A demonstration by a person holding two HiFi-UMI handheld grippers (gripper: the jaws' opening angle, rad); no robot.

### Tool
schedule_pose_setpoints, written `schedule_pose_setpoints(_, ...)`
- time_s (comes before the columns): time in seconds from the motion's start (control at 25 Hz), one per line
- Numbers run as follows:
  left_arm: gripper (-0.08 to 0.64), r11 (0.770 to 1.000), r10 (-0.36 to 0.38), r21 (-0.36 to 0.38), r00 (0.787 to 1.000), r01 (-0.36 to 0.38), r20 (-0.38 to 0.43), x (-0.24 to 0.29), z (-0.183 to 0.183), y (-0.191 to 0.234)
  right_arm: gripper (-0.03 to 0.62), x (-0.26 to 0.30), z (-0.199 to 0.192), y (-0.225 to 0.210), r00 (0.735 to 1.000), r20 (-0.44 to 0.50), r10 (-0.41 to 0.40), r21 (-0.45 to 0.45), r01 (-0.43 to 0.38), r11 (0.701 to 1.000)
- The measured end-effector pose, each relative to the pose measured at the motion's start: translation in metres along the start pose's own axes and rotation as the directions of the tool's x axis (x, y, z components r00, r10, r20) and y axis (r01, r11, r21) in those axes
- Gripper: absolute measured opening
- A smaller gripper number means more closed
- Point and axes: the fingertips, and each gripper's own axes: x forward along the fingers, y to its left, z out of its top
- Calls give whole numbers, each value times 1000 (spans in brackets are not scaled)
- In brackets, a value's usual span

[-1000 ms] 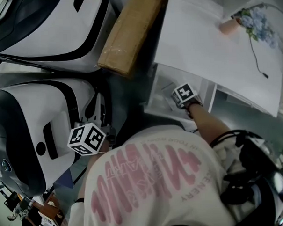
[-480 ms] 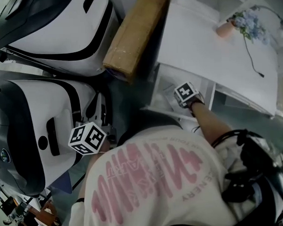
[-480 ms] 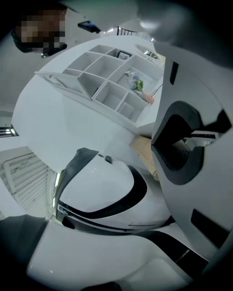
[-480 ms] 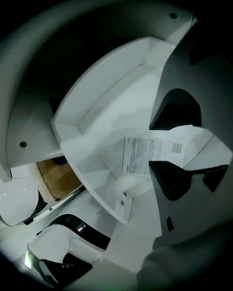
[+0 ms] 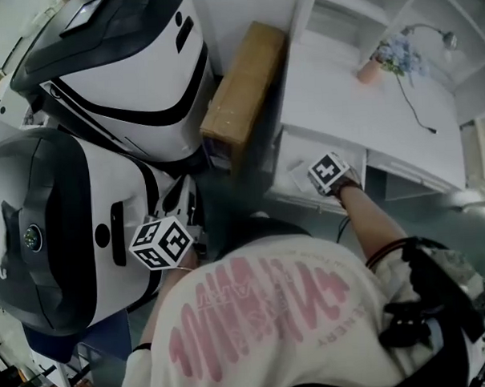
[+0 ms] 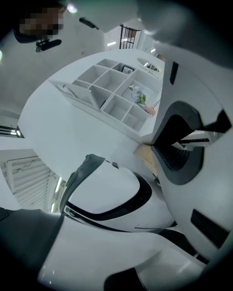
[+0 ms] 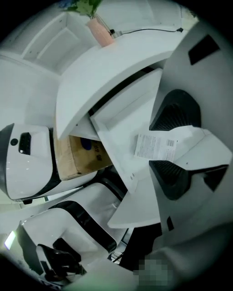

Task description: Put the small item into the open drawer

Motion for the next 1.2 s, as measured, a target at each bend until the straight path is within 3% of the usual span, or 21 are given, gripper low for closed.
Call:
schedule_pose_setpoints(0.16, 29, 998, -53, 44, 998, 52, 23, -7, 10, -13, 204, -34, 17, 6, 986, 164, -19, 133, -3, 991)
schedule_pose_setpoints(0.24, 29, 996, -74, 60, 997, 72, 30, -10, 13, -19, 196, -48, 14, 9, 976, 215, -33, 235, -19, 972)
schedule_pose_setpoints(0.44, 29, 981, -163, 113, 986, 159, 33, -2, 24, -37, 164, -87, 15, 7, 920, 377, -104, 470, -94, 878)
schedule_pose_setpoints(0.68, 29, 962, -239, 137, 971, 235, 17, -4, 20, -55, 123, -121, 11, 21, 845, 499, -190, 599, -178, 781)
schedule_pose_setpoints(0.96, 29, 936, -316, 158, 949, 313, -11, -7, 12, -74, 85, -187, 7, 38, 687, 634, -355, 670, -258, 696)
schedule_pose_setpoints(1.08, 29, 923, -349, 161, 937, 349, -33, -11, 5, -86, 66, -216, 3, 54, 617, 681, -394, 659, -283, 697)
schedule_pose_setpoints(1.2, 29, 911, -376, 159, 925, 380, -51, -14, -4, -98, 61, -247, 0, 69, 501, 755, -423, 614, -317, 723)
